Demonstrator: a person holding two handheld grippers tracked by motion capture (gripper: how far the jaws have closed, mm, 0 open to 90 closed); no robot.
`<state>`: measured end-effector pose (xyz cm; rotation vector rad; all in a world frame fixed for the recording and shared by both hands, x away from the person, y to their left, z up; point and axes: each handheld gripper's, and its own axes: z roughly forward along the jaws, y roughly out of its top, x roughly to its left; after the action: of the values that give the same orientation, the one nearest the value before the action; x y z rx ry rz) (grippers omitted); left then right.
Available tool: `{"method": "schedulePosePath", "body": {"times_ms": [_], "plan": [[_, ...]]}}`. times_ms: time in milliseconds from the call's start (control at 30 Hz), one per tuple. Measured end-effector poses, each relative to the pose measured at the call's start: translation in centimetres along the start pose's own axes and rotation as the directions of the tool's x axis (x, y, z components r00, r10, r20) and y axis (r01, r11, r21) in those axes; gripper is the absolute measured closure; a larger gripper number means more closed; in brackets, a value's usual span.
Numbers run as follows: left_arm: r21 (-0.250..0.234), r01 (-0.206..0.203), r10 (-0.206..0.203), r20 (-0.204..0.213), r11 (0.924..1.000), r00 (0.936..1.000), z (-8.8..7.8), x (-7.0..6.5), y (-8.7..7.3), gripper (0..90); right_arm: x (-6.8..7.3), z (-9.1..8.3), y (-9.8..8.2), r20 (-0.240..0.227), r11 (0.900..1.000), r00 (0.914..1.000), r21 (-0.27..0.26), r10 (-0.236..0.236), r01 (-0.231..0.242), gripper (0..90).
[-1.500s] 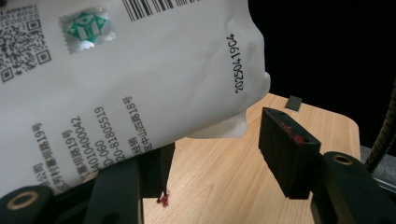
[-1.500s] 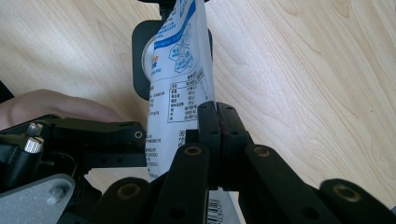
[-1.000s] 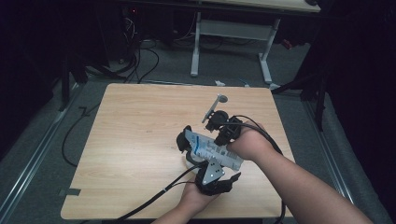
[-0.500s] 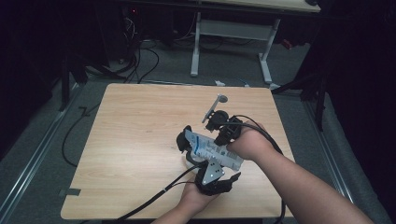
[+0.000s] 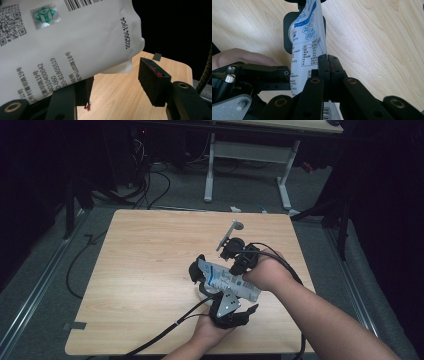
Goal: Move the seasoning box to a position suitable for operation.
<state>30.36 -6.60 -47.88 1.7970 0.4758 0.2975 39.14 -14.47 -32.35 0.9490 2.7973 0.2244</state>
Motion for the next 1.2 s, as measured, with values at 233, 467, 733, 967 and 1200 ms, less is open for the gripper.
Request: {"method": "schedulePosePath", "body": {"times_ms": [233,467,733,967,1200], "plan": [[-0.002,0.002,-0.002,0.000,1.0000,1.0000,0.00,-0.01,0.00,46.8,0.06,0.01,0.07,0.001,1.000,1.0000,0.001,-0.001,0.001,90.0],[-0.006,0.003,-0.003,-0.001,1.0000,1.0000,0.00,0.02,0.04,46.9,0.06,-0.02,0.12,0.003,1.000,1.0000,0.000,-0.003,0.003,90.0],[-0.007,0.001,-0.001,-0.002,1.0000,1.0000,0.01,0.00,0.02,46.9,0.06,-0.01,0.11,0.004,1.000,1.0000,-0.001,-0.005,0.005,90.0],[-0.005,-0.001,0.001,-0.002,1.0000,1.0000,0.00,0.01,0.00,46.9,0.06,0.01,0.11,0.004,1.000,1.0000,-0.001,-0.003,0.003,90.0],[-0.005,0.000,0.000,-0.002,1.0000,1.0000,0.01,0.00,-0.01,46.9,0.07,0.04,0.12,0.004,1.000,1.0000,0.000,-0.003,0.003,90.0]]}}
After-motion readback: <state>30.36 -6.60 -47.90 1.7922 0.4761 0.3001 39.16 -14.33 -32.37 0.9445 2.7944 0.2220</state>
